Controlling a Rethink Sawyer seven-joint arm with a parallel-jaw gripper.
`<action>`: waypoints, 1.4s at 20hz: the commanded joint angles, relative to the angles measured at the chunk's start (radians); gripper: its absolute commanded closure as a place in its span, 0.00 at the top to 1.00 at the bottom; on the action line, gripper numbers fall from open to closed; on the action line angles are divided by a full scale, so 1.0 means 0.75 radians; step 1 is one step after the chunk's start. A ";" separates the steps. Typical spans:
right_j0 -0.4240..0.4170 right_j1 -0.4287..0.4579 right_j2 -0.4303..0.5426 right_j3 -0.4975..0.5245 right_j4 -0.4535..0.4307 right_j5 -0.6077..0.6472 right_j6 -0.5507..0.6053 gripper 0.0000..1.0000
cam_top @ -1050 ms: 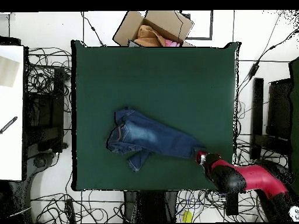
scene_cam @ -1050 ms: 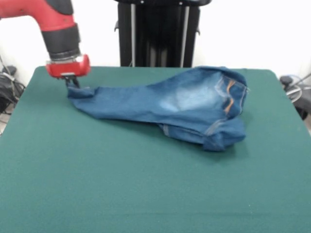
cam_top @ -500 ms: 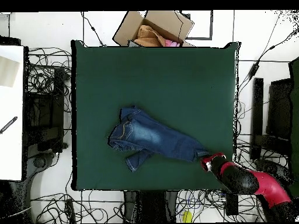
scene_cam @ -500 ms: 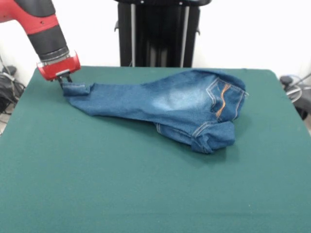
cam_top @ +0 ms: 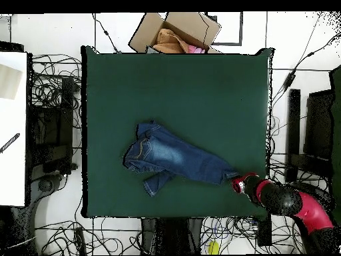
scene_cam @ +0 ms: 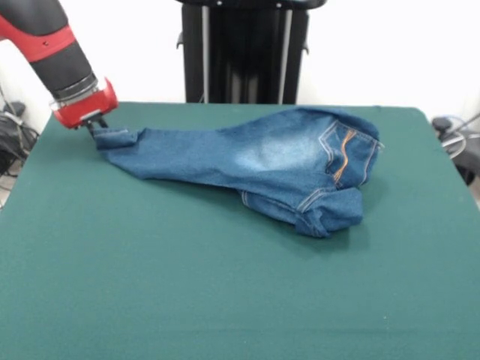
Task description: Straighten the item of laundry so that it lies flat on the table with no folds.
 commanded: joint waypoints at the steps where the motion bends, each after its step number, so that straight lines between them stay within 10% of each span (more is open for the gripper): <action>1: 0.054 0.082 0.020 -0.296 0.068 0.246 -0.439 0.00; 8: 0.114 0.089 -0.019 -0.331 0.085 0.274 -0.313 0.00; 28: 0.035 -0.027 0.012 -0.590 0.253 0.692 -0.621 0.00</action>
